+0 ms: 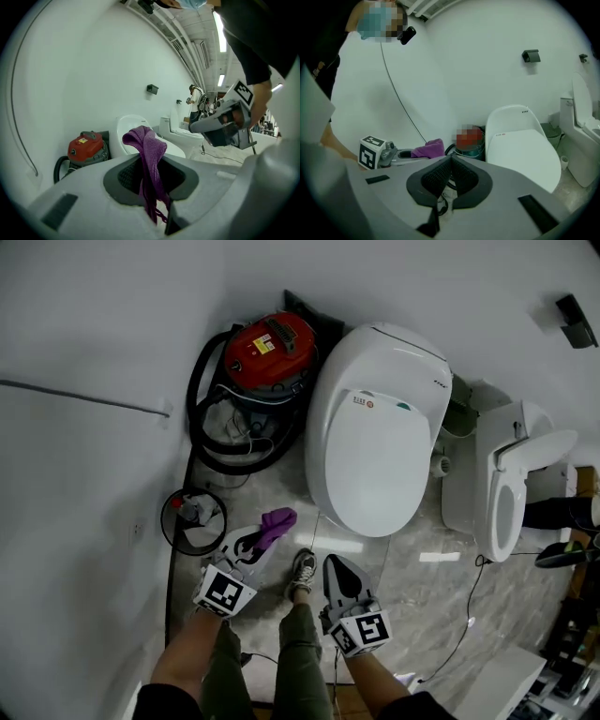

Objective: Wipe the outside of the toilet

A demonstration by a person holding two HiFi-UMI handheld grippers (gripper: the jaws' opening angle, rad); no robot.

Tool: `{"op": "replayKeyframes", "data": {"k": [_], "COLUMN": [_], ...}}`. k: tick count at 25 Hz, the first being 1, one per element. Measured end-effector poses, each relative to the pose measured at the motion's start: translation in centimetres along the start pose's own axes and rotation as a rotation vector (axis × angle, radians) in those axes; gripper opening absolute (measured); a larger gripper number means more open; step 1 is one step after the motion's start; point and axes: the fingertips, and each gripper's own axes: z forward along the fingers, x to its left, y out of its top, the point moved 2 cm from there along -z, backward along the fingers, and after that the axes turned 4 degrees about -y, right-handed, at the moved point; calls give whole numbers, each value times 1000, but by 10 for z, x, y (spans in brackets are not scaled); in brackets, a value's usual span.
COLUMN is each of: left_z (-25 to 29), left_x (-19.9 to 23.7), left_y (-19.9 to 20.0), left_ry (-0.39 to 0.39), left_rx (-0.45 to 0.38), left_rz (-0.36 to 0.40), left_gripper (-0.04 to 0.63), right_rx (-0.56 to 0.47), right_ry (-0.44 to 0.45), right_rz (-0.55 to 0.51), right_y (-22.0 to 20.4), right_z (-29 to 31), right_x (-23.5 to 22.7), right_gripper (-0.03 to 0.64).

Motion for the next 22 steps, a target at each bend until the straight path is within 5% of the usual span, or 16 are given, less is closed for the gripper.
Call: {"op": "replayKeyframes", "data": {"k": [10, 22], "left_z": [68, 149], "left_x": [15, 31], "left_y": [-127, -201], "left_ry": [-44, -123], "left_rx": [-52, -171], "left_rz": [4, 84], "left_gripper": [67, 67], "right_rx": [24, -93], "right_ry": [24, 23], "right_rz": [-34, -123], "right_y": [-130, -208], "right_z": [64, 121], "right_x": [-27, -71], "right_gripper": [-2, -2]}}
